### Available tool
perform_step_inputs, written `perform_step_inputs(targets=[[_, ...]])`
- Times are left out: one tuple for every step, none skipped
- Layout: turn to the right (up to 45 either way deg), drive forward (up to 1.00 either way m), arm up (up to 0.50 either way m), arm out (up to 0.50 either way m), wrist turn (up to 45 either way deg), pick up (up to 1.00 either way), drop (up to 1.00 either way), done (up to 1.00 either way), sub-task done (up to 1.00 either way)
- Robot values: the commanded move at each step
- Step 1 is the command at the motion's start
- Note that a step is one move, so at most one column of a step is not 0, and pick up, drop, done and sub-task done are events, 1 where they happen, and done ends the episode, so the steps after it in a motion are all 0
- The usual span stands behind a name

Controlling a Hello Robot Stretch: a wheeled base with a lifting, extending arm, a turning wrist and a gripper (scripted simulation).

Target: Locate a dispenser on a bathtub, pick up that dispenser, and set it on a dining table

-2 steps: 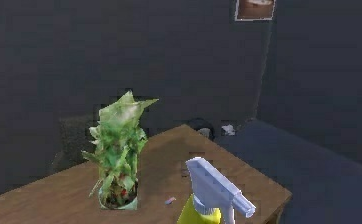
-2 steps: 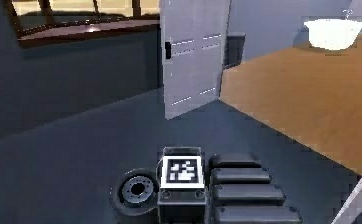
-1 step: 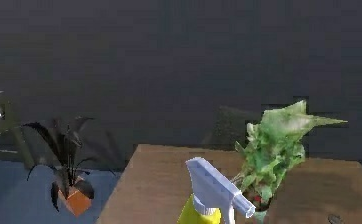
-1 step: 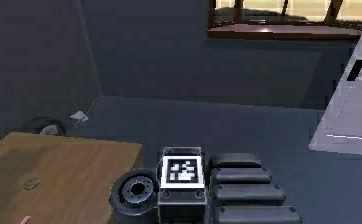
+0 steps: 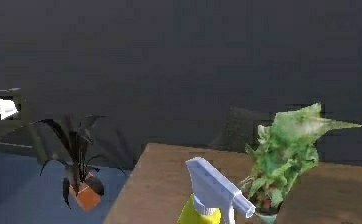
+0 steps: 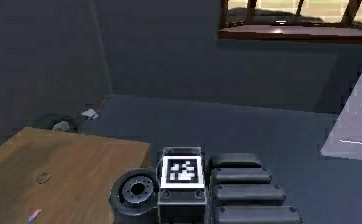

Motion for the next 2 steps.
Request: perform_step_inputs(targets=[[45.0, 0.0, 0.0, 0.0, 0.0, 0.0, 0.0, 0.0, 0.0], [3.0, 0.0, 0.0, 0.0, 0.0, 0.0, 0.0, 0.0, 0.0]])
